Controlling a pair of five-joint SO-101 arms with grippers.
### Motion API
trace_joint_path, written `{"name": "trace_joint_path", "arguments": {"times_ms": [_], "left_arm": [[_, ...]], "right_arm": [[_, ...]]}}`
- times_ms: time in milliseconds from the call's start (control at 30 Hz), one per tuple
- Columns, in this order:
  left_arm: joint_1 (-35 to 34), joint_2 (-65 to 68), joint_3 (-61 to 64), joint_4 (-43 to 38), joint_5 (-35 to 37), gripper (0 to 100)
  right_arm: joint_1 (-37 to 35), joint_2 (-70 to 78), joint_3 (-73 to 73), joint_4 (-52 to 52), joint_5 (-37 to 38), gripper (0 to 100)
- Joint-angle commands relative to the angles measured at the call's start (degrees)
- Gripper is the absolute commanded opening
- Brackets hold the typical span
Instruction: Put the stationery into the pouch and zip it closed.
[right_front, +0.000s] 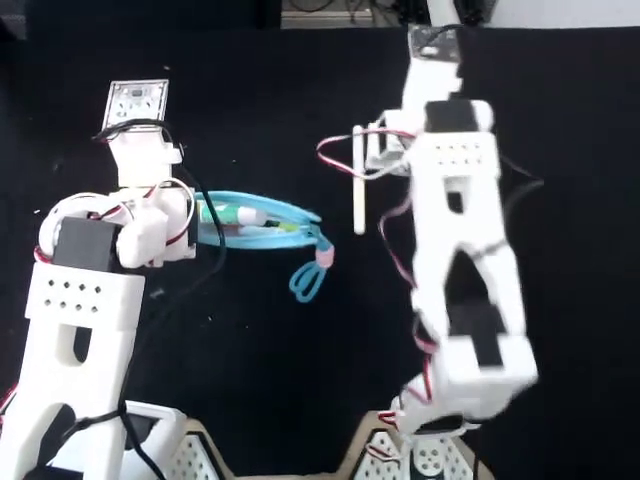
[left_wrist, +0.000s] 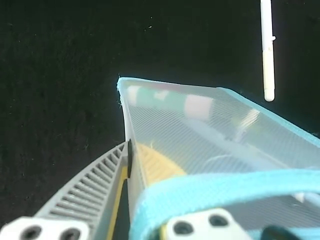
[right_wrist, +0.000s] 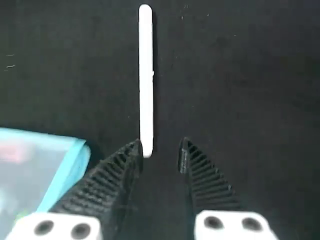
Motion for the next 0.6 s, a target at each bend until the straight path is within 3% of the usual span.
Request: {"name": "trace_joint_path", "arguments": {"times_ms": [0, 233, 567], "left_arm": [[1.01, 0.62, 2.68, -0.88, -0.7, 3], [1.19, 0.62, 2.68, -0.97, -0.7, 3], [1.1, 0.7, 2.68, -0.97, -0.7, 3]], "right_arm": [[0.09, 9.19, -8.04, -5.71, 0.44, 12.7], [-1.67, 27.47, -27.82, -2.99, 4.75, 18.4], [-4.84, 51.91, -59.82, -1.23, 5.71, 18.4]]}}
